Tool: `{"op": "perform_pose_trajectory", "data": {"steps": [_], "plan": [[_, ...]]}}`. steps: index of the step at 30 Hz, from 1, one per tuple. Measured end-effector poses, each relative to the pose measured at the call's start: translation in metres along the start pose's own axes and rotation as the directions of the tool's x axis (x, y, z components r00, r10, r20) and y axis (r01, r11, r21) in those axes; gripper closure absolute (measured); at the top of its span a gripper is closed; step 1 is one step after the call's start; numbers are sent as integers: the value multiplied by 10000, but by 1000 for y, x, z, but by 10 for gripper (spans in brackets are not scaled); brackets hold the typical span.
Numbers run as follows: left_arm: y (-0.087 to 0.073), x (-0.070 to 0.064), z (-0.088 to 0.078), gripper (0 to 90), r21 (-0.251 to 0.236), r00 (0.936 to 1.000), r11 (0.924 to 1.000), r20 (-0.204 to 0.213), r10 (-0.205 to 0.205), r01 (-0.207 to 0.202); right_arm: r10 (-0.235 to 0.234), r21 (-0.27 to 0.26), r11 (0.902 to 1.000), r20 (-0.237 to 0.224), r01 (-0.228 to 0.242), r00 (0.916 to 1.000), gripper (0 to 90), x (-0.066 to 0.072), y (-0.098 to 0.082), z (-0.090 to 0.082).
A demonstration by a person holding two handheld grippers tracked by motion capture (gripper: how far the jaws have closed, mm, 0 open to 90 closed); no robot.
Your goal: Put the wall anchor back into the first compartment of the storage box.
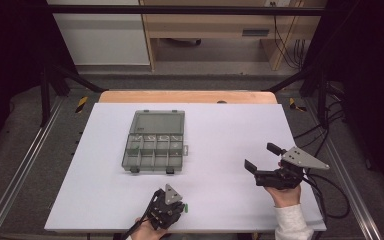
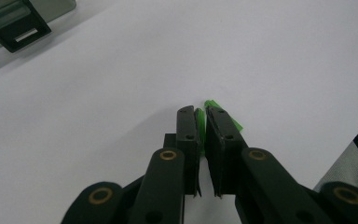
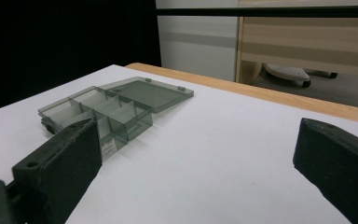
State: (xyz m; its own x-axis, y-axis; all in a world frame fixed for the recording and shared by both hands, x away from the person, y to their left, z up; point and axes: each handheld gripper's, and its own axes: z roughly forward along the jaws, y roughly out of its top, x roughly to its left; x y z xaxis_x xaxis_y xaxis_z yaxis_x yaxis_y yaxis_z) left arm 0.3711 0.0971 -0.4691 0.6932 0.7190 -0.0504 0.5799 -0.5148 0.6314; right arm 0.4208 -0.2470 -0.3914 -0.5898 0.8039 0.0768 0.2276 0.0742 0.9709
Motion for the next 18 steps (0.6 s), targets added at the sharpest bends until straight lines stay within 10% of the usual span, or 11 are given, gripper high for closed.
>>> {"op": "perform_pose_trajectory", "data": {"steps": [18], "plan": [[4, 12, -16, 836, -481, 9993, 9987, 344, 167, -150, 30, 0, 10000, -1, -30, 10000, 16, 0, 0, 0]]}}
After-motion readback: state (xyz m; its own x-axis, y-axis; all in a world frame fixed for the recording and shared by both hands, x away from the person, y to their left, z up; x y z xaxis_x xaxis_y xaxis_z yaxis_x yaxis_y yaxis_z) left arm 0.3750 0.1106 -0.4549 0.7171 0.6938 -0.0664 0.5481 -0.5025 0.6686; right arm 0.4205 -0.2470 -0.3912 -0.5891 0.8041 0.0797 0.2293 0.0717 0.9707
